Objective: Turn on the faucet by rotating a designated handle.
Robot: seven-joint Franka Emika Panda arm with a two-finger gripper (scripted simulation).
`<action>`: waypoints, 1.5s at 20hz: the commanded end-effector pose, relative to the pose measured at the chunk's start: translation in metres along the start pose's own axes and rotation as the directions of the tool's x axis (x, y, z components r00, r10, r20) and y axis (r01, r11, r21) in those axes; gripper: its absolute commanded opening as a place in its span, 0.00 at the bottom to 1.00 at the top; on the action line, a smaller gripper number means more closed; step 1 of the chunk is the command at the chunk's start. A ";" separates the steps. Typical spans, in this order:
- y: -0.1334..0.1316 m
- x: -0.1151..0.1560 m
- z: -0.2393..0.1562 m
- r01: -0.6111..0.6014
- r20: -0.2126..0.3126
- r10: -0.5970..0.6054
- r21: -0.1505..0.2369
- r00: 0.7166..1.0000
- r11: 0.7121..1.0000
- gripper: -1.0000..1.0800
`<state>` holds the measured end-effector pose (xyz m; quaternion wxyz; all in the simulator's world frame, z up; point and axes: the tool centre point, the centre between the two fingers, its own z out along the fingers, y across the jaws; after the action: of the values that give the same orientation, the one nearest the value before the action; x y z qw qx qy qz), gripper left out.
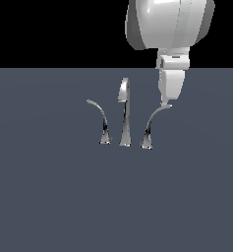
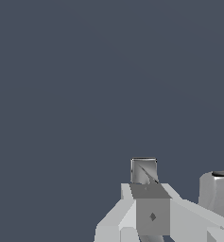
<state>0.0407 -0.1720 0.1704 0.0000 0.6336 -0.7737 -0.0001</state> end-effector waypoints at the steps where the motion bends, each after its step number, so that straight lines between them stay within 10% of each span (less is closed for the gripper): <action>1: 0.007 0.003 0.000 -0.001 0.000 0.001 0.000 1.000 1.000 0.00; 30: 0.082 -0.002 0.000 0.000 0.000 0.000 0.001 1.000 1.000 0.00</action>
<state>-0.0356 -0.1633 0.1699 -0.0010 0.6291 -0.7773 0.0029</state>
